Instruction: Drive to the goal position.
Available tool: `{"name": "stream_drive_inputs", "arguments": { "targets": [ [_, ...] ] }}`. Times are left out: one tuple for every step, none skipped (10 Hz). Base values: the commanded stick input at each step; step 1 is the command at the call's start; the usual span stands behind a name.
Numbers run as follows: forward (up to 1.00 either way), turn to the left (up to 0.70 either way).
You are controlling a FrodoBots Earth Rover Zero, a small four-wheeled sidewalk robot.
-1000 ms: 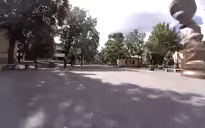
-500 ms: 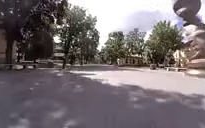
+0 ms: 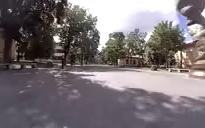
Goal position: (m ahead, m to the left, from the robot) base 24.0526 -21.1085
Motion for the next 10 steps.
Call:
{"name": "stream_drive_inputs", "arguments": {
  "targets": [
    [0.85, 0.01],
    [0.85, 0.01],
    [0.85, 0.01],
    [0.85, 0.01],
    [0.85, 0.01],
    [0.85, 0.01],
    [0.85, 0.01],
    [0.85, -0.04],
    [0.85, -0.16],
    [0.85, -0.26]
  ]
}}
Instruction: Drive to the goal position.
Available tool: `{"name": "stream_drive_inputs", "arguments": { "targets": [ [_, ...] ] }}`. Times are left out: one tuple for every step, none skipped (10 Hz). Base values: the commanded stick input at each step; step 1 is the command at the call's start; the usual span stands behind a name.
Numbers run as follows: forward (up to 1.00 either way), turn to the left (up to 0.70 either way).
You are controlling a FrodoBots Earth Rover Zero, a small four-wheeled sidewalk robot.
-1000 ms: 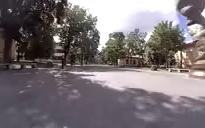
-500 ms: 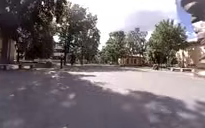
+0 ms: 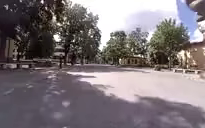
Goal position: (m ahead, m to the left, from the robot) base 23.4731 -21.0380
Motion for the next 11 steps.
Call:
{"name": "stream_drive_inputs", "arguments": {
  "targets": [
    [0.85, -0.29],
    [0.85, -0.06],
    [0.85, 0.01],
    [0.85, 0.01],
    [0.85, 0.01],
    [0.85, 0.01],
    [0.85, 0.01],
    [0.85, 0.01],
    [0.85, 0.01],
    [0.85, 0.01],
    [0.85, 0.01]
  ]
}}
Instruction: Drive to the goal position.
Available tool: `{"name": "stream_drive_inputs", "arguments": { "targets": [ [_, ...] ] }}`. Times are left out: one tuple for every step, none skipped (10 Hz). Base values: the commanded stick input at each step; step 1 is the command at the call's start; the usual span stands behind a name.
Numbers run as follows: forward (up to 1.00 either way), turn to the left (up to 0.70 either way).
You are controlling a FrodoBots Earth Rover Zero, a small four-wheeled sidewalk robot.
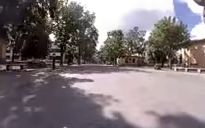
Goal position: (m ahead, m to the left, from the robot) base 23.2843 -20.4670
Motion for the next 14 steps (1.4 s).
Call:
{"name": "stream_drive_inputs", "arguments": {
  "targets": [
    [0.85, 0.01],
    [0.85, 0.01],
    [0.85, 0.01],
    [0.85, 0.01],
    [0.85, 0.01],
    [0.85, 0.01],
    [0.85, 0.01],
    [0.85, 0.01],
    [0.85, 0.01],
    [0.85, 0.01],
    [0.85, 0.01],
    [0.85, 0.01],
    [0.85, 0.01],
    [0.85, -0.01]
  ]
}}
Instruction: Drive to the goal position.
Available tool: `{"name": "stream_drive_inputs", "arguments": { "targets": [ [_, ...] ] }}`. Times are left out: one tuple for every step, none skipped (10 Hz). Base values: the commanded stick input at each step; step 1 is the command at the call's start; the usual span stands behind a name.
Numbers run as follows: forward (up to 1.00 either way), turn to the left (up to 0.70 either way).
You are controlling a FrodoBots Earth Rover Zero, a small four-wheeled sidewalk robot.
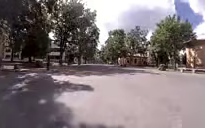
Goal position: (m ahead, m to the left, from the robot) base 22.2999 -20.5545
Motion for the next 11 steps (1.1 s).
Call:
{"name": "stream_drive_inputs", "arguments": {
  "targets": [
    [0.85, -0.23],
    [0.85, -0.33],
    [0.85, -0.33],
    [0.85, -0.29],
    [0.85, -0.01],
    [0.85, 0.01],
    [0.85, 0.01],
    [0.85, 0.01],
    [0.85, 0.01],
    [0.85, 0.01],
    [0.85, 0.01]
  ]
}}
